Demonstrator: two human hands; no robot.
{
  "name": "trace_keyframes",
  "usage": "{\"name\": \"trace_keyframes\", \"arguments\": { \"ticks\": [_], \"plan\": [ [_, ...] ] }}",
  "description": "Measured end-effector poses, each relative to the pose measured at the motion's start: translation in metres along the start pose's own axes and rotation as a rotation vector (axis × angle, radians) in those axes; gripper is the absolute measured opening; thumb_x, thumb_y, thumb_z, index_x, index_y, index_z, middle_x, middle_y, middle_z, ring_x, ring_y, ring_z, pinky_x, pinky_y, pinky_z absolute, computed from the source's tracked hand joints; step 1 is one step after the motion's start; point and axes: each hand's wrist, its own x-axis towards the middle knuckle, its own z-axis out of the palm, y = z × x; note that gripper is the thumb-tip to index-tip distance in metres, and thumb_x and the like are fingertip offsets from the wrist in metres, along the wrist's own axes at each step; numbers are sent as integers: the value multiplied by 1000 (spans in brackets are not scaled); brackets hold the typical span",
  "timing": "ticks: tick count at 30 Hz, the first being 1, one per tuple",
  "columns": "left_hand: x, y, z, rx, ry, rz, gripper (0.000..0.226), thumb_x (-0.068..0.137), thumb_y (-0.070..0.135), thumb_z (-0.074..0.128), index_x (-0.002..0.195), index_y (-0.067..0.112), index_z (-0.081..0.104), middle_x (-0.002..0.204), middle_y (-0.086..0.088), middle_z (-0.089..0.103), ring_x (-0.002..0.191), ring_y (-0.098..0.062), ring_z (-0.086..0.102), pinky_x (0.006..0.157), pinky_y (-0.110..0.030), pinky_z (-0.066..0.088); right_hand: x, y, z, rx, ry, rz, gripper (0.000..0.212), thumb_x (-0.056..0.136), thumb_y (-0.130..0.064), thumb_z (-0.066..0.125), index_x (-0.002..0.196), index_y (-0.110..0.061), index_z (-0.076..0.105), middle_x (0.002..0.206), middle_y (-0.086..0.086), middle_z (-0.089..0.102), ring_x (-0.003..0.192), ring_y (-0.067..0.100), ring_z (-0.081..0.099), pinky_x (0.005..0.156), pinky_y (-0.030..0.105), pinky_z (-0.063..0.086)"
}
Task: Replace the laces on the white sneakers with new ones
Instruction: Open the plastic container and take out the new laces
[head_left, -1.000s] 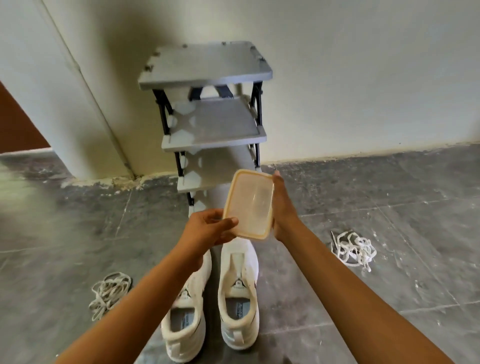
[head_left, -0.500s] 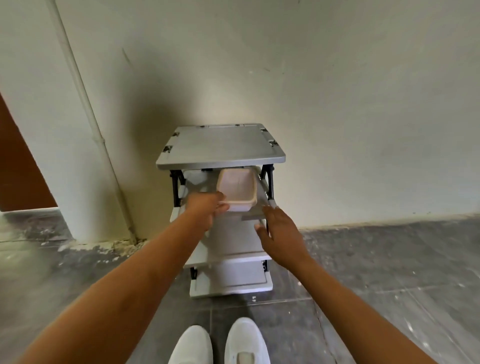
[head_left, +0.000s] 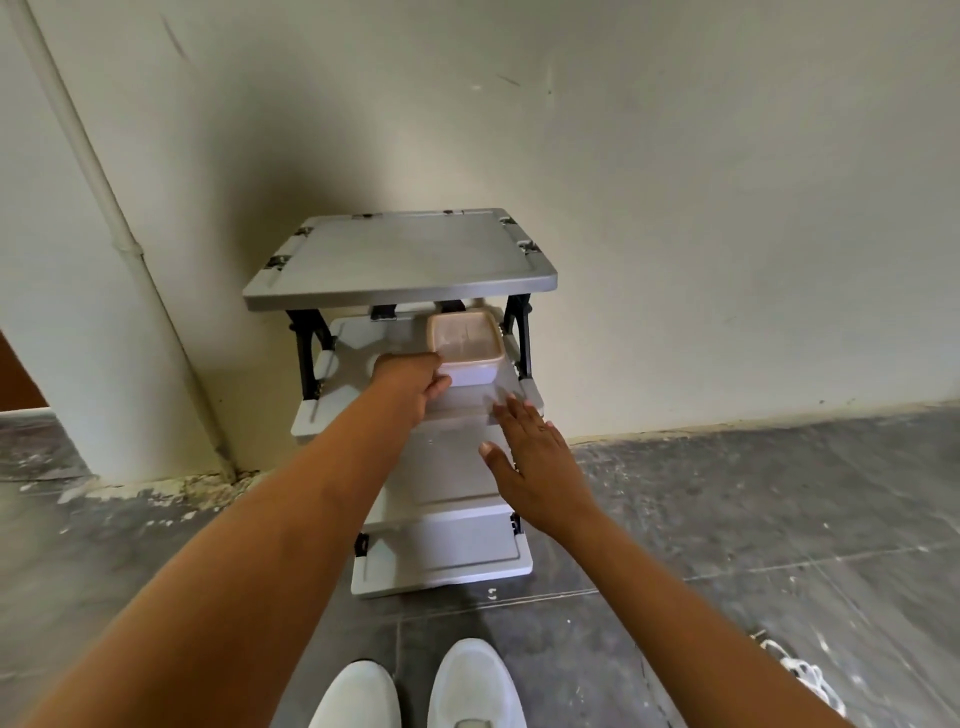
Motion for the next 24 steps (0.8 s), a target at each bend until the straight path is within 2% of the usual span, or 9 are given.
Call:
{"name": "trace_keyframes", "arguments": {
  "ticks": [1, 2, 4, 7, 10, 13, 18, 21, 24],
  "plan": [
    [-12, 1, -8, 22, 10, 9, 3, 91, 2, 57, 92, 1, 58, 87, -12, 60, 68, -17, 57, 64, -25, 54, -3, -8, -3, 70, -6, 9, 57, 101, -38, 33, 151, -21, 14, 159, -3, 9, 146, 11, 4, 119, 31, 3],
    [-23, -1, -16, 64, 21, 28, 11, 92, 2, 54, 81, 3, 57, 77, -10, 59, 64, -17, 55, 62, -24, 51, -8, -15, -5, 141, -5, 19, 56, 100, -37, 36, 150, -20, 16, 158, -3, 13, 146, 11, 8, 119, 32, 7],
    [-53, -7, -46, 146, 33, 70, 19, 92, 3, 54, 73, 7, 57, 73, -10, 59, 62, -18, 56, 60, -24, 52, -25, -36, -5, 271, -6, 36, 55, 99, -34, 41, 149, -19, 23, 156, -2, 21, 144, 12, 17, 117, 29, 13],
    [-105, -23, -109, 243, 14, 103, 15, 91, 4, 56, 77, 9, 60, 75, -11, 58, 61, -17, 56, 49, -16, 51, -63, -71, 10, 423, -33, 59, 50, 97, -28, 49, 144, -17, 36, 149, -1, 36, 138, 15, 32, 109, 23, 23],
    [-146, -48, -181, 319, 61, 109, 11, 91, 1, 54, 86, 6, 63, 70, -8, 57, 59, -13, 53, 50, -13, 47, -103, -107, 44, 556, -150, 55, 46, 94, -23, 54, 138, -15, 43, 142, -1, 45, 132, 13, 40, 107, 23, 29],
    [-170, -79, -251, 403, 140, 95, 14, 89, -6, 52, 89, 4, 63, 65, -7, 54, 59, -14, 49, 56, -18, 46, -136, -139, 90, 624, -309, 52, 44, 93, -19, 56, 136, -16, 45, 138, -1, 49, 129, 14, 45, 108, 29, 34],
    [-173, -124, -345, 599, 279, 20, 15, 87, -3, 57, 97, 0, 68, 73, -9, 60, 67, -17, 55, 70, -28, 49, -157, -174, 147, 620, -455, 49, 41, 94, -19, 54, 134, -14, 47, 134, -1, 53, 125, 12, 48, 99, 18, 33],
    [-163, -158, -390, 727, 357, -74, 15, 83, -3, 60, 91, 3, 70, 78, -12, 64, 75, -22, 59, 78, -37, 53, -158, -184, 174, 611, -511, 40, 39, 94, -21, 54, 132, -17, 49, 133, -2, 55, 124, 11, 49, 101, 22, 36],
    [-155, -193, -416, 873, 343, -172, 17, 81, -1, 60, 89, 9, 72, 86, -17, 70, 85, -31, 66, 79, -40, 55, -158, -183, 188, 600, -559, 31, 38, 95, -23, 53, 132, -19, 49, 132, -3, 55, 123, 10, 50, 104, 27, 38]
  ]
}}
